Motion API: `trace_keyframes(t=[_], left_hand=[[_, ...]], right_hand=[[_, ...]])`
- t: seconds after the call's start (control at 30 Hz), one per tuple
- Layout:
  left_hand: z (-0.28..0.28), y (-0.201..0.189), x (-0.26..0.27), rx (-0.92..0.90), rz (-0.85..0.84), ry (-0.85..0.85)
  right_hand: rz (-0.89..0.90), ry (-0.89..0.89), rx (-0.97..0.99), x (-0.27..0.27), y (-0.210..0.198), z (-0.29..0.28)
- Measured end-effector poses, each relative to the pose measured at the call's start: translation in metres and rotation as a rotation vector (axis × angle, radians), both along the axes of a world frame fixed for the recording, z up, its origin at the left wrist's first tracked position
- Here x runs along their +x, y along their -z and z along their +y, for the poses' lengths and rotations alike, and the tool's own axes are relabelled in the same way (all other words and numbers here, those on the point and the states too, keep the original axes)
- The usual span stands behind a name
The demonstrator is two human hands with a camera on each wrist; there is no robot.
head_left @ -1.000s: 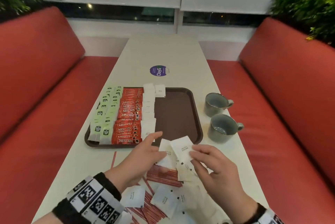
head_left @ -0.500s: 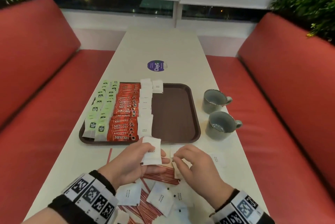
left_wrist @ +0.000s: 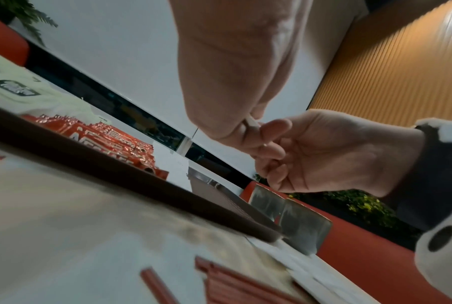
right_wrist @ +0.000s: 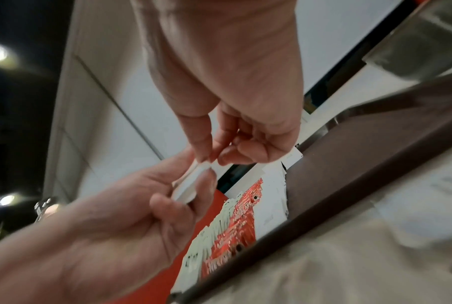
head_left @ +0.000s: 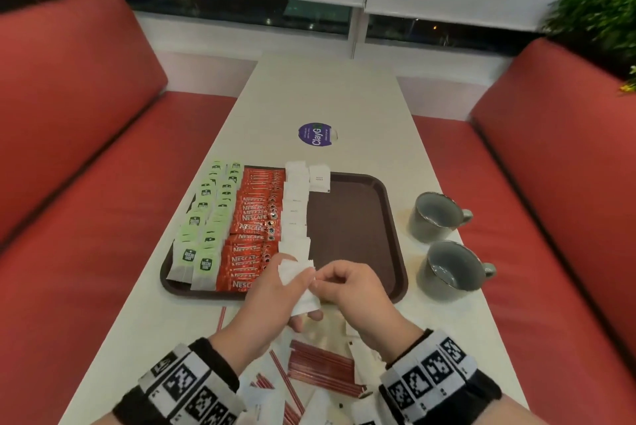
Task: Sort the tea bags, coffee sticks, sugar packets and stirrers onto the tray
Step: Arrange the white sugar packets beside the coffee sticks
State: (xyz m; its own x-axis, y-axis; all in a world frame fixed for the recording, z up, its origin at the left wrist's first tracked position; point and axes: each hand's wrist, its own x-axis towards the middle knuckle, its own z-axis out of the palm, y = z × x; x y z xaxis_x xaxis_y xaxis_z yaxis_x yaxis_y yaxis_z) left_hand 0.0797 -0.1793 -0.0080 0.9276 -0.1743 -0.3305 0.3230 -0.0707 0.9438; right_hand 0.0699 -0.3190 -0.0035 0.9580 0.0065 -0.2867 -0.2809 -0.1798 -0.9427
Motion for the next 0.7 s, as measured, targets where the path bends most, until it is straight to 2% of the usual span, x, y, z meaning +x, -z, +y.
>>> trace_keyframes(t=[0.07,0.13,0.27,0.37,0.5,0.7], left_hand=[[0.004,-0.002,0.015,-0.034,0.018,-0.022],[0.010,-0.003,0.030,-0.087,0.057,-0.076],[0.028,0.000,0.053,-0.252,0.123,-0.238],[0.039,0.005,0.064,-0.320,0.133,-0.333],[0.046,0.012,0.070,-0.321,0.127,-0.352],[0.045,0.022,0.070,-0.281,0.103,-0.338]], right_hand=[[0.064,-0.006,0.102,0.023,-0.004,0.001],[0.078,0.041,0.115,0.056,-0.004,-0.005],[0.055,0.241,0.021,0.139,0.005,-0.025],[0.052,0.319,-0.117,0.195,0.017,-0.035],[0.127,0.184,-0.297,0.242,0.036,-0.045],[0.214,0.130,-0.278,0.265,0.051,-0.050]])
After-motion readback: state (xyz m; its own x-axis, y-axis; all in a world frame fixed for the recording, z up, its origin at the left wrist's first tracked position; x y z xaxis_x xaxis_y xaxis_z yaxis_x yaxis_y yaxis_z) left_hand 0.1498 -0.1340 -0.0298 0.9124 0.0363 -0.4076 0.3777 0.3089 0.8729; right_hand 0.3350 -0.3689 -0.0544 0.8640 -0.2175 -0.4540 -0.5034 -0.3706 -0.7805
